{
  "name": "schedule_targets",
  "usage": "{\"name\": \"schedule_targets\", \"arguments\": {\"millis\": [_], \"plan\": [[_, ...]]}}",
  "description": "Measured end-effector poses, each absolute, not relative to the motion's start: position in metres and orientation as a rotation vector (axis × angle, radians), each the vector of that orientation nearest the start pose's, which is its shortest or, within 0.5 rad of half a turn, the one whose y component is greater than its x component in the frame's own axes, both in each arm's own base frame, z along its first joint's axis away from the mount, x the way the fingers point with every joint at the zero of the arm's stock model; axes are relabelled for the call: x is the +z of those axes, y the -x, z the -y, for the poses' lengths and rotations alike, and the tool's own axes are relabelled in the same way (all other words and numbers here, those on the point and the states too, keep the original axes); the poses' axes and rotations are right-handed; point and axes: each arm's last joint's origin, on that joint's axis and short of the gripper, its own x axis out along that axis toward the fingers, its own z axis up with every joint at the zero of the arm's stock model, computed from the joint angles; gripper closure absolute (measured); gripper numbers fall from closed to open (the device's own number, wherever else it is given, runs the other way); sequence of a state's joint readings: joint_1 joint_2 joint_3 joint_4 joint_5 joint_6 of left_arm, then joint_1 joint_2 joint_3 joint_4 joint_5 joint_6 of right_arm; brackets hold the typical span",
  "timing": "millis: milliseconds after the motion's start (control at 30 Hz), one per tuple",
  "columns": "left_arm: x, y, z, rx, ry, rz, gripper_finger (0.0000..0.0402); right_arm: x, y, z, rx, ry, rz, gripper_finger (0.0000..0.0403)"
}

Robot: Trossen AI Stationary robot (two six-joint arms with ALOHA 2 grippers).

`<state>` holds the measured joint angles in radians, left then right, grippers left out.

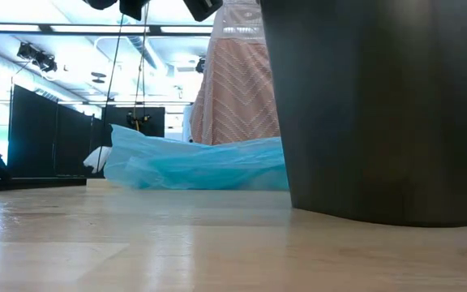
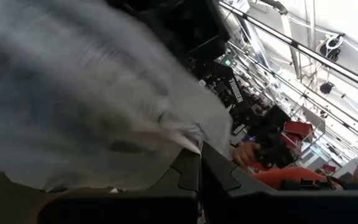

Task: Place trash/remove bag and relplace
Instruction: Remove the blue trash bag from the black trash bin using the drawstring

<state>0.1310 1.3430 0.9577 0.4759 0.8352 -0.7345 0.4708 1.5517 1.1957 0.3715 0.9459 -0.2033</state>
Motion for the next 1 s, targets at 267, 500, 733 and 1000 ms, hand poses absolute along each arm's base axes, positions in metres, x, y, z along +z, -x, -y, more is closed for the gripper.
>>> {"name": "schedule_targets", "arguments": {"millis": [267,500,733,1000], "plan": [[0.334,-0.297,-0.017,-0.709,0.702,-0.187,0.0396,0.326,-0.325,-0.131,-0.494,0.132,-0.124,0.0403],[0.335,-0.296,-0.015,-0.739,0.695,-0.185,0.0396,0.319,-0.325,-0.126,-0.51,0.123,-0.171,0.0403],[0.337,-0.295,-0.011,-0.806,0.676,-0.191,0.0396,0.308,-0.325,-0.119,-0.54,0.087,-0.245,0.0403],[0.34,-0.293,0.003,-0.938,0.655,-0.213,0.0396,0.301,-0.324,-0.11,-0.567,0.07,-0.298,0.0403]]}}
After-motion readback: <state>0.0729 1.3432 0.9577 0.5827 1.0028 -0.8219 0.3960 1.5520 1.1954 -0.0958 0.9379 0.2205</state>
